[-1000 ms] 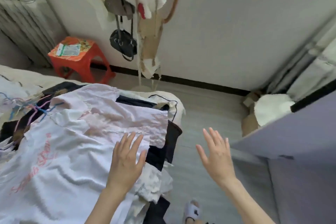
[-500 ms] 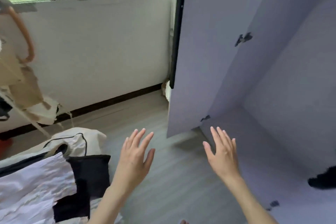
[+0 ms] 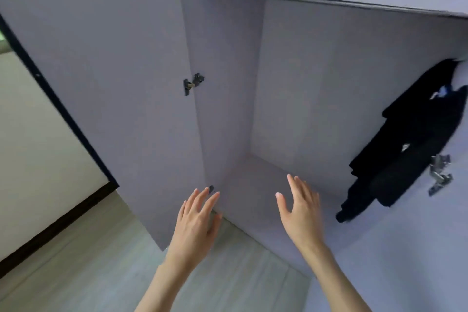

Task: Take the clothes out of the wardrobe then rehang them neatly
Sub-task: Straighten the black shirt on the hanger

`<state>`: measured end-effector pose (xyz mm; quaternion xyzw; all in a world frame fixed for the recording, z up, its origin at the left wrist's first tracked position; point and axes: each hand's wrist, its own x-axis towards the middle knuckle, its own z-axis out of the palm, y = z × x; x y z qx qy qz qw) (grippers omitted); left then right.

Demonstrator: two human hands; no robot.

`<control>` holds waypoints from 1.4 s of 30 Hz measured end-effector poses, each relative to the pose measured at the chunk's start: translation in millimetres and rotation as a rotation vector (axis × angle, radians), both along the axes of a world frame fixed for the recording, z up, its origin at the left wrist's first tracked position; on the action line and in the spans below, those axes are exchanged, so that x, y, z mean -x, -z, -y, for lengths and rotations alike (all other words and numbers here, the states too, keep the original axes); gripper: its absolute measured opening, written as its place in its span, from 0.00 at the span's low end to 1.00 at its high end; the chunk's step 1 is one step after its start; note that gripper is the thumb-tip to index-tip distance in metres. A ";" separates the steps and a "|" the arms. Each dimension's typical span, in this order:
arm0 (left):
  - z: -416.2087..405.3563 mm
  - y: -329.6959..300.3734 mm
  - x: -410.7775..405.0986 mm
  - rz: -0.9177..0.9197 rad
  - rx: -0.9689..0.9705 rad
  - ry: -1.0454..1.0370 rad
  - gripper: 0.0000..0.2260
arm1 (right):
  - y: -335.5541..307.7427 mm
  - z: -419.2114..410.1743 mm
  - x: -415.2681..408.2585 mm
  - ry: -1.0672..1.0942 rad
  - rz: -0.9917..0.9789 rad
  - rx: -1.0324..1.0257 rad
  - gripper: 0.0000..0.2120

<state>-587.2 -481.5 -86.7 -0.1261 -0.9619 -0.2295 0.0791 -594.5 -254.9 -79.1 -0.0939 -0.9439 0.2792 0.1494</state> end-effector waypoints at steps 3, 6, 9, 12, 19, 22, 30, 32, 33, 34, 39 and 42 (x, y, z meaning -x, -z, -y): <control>-52.9 -7.8 44.9 0.012 -0.091 0.126 0.25 | -0.3 -36.9 6.7 0.123 0.008 0.042 0.24; -107.5 -14.8 87.7 -0.004 -0.132 0.279 0.25 | 0.2 -74.1 19.0 0.260 -0.017 0.063 0.23; -152.2 -13.1 125.2 -0.003 -0.125 0.440 0.22 | -9.1 -109.3 35.5 0.404 -0.026 0.119 0.23; -186.2 -10.4 160.1 0.022 -0.150 0.576 0.19 | -26.4 -142.9 51.3 0.525 -0.094 0.170 0.23; -272.5 -22.5 219.1 0.075 -0.140 0.790 0.24 | -90.4 -225.2 100.1 0.766 -0.315 0.191 0.25; -302.4 -28.5 226.6 0.069 -0.179 0.837 0.21 | -98.7 -251.5 113.3 0.799 -0.293 0.304 0.26; -373.2 -57.7 240.7 0.168 -0.356 0.833 0.19 | -87.7 -275.1 136.0 0.660 -0.409 0.885 0.20; -392.1 -70.3 239.6 0.212 -0.406 0.820 0.21 | -88.7 -278.1 139.5 0.549 -0.387 1.026 0.25; -399.9 -75.2 238.5 0.225 -0.432 0.822 0.22 | -89.0 -280.0 141.6 0.495 -0.376 1.059 0.28; -406.4 -78.8 238.1 0.235 -0.460 0.827 0.23 | -89.7 -281.4 144.7 0.449 -0.364 1.064 0.30; -426.3 -83.8 251.4 0.168 -0.507 0.717 0.16 | -99.0 -291.6 168.6 0.469 -0.366 1.053 0.24; -429.2 -88.0 256.5 0.137 -0.528 0.700 0.07 | -111.8 -300.9 184.3 0.521 -0.340 0.972 0.15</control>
